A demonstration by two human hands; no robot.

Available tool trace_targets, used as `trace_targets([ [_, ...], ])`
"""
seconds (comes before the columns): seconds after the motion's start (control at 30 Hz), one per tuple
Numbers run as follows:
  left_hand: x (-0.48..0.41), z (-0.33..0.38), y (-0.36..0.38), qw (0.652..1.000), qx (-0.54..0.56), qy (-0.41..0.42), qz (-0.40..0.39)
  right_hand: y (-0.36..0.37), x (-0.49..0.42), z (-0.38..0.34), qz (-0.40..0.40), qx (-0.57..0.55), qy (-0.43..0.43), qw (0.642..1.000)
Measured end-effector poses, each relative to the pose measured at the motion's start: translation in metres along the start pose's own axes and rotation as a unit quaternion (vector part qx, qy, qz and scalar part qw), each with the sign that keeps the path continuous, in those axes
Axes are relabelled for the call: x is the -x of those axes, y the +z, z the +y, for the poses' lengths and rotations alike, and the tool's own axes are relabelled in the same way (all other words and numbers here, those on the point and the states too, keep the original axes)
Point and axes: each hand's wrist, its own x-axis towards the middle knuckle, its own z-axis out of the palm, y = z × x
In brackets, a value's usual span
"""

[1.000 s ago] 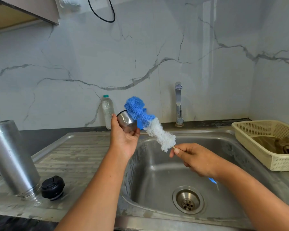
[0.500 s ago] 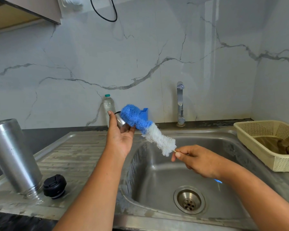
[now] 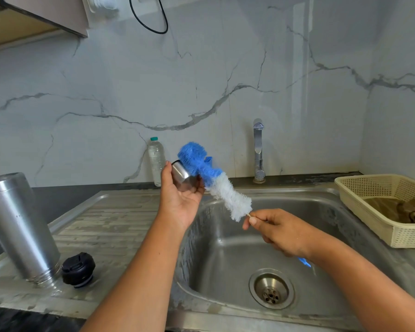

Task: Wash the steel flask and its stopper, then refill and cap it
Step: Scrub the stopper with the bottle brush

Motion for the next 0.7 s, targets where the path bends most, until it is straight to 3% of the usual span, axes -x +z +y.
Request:
trace_targets([
  [0.43, -0.01, -0.004, -0.003, 0.999, -0.015, -0.014, 0.035, -0.001, -0.003, 0.004, 0.028, -0.019, -0.007, 0.999],
  [0.7, -0.008, 0.011, -0.004, 0.997, 0.051, 0.04, 0.041, -0.002, 0.0, 0.003, -0.041, 0.045, -0.004, 0.998],
])
